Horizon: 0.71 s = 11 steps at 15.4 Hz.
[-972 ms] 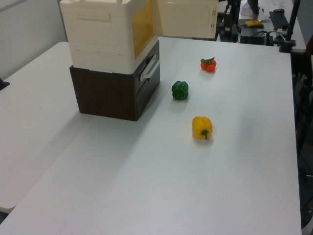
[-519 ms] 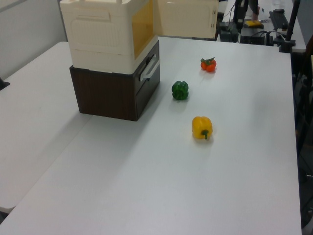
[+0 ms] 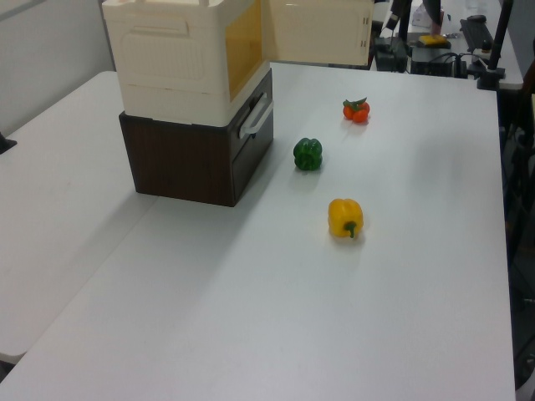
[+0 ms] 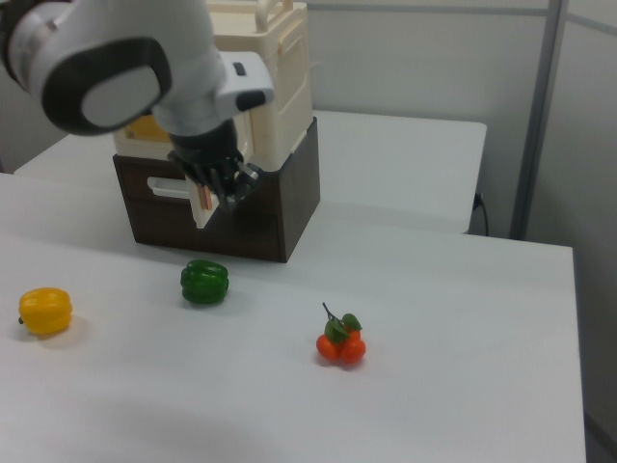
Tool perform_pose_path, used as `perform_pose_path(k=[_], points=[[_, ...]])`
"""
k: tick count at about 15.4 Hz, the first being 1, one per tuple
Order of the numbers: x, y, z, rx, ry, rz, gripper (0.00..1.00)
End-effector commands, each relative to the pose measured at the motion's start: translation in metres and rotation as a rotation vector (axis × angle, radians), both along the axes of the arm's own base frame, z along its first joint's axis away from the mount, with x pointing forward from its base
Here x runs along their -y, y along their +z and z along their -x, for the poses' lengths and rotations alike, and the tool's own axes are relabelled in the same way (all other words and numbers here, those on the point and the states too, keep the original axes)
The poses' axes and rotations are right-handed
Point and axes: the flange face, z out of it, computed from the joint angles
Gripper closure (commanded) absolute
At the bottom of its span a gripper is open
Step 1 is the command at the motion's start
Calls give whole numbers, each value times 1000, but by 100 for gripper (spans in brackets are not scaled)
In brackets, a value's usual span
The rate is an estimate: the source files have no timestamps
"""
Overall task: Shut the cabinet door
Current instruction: 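Push the cabinet door with the gripper, swinging it shut against the frame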
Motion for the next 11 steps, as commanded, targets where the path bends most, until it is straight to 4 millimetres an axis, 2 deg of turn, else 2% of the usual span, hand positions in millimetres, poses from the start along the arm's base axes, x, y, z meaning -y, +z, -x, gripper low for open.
perform_pose_path(k=[1, 8, 11], points=[[9, 1, -2, 101, -47, -139, 100], [-9, -7, -17, 192, -40, -385, 100], [-28, -12, -28, 189, -20, -423, 100]])
